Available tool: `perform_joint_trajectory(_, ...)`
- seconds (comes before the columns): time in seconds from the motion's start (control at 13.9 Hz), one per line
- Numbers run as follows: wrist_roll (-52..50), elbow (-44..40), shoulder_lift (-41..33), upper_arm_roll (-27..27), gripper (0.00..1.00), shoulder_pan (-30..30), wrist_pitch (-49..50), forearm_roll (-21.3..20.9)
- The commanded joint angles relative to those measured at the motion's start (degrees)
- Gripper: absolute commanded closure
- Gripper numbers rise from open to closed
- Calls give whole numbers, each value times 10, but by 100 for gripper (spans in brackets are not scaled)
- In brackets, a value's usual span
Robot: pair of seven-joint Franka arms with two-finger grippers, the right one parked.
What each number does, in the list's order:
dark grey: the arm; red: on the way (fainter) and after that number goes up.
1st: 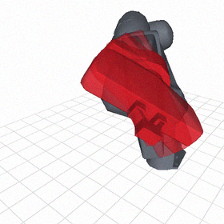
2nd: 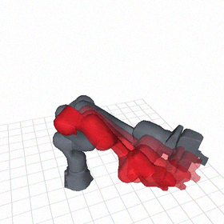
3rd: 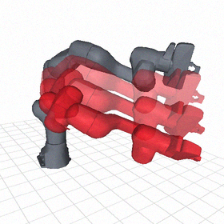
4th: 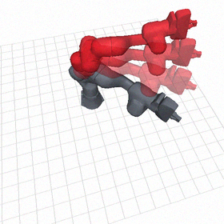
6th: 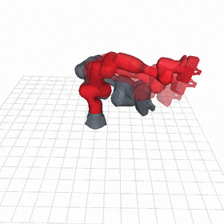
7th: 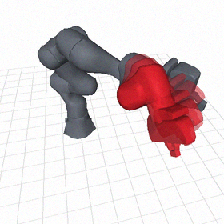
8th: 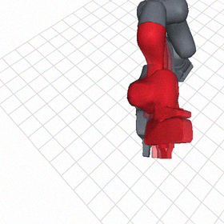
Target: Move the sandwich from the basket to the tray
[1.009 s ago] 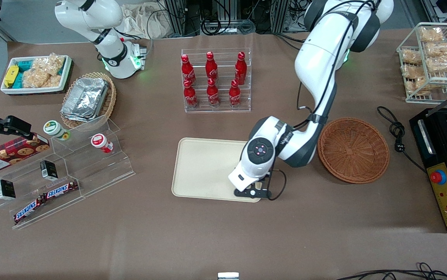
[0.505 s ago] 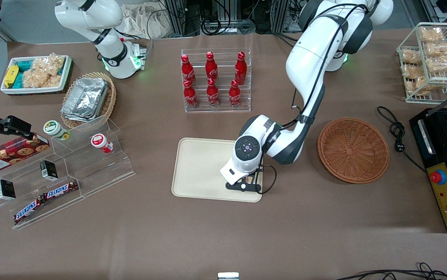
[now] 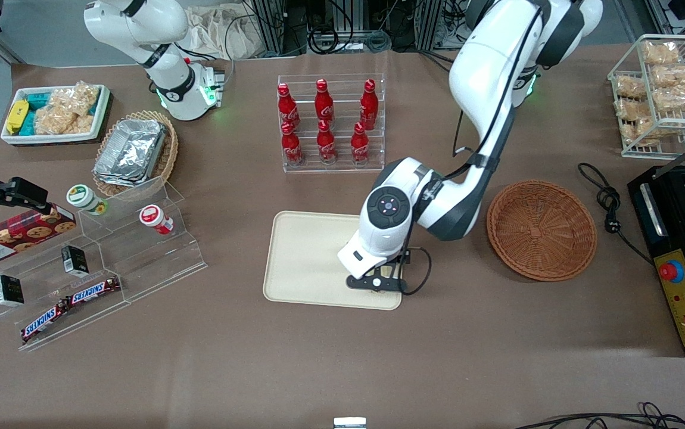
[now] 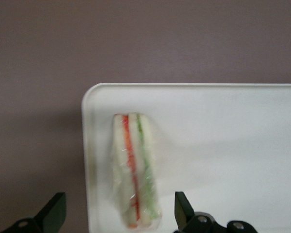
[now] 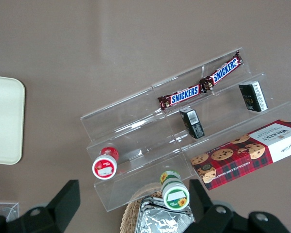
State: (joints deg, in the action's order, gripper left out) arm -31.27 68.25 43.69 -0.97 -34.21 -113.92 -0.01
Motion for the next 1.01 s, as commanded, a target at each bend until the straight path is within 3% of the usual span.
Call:
perform_joint_trajectory(0.0,-1,43,-86,0,0,37,75,-4)
perform_joint_trajectory(0.29,9,43,-161,0,0,118,171,-10)
perform_joint_trajectory(0.58,9,40,-192,-2,0,228,207,-7)
perform_joint_trajectory(0.94,9,73,-224,-2,0,268,213,-2)
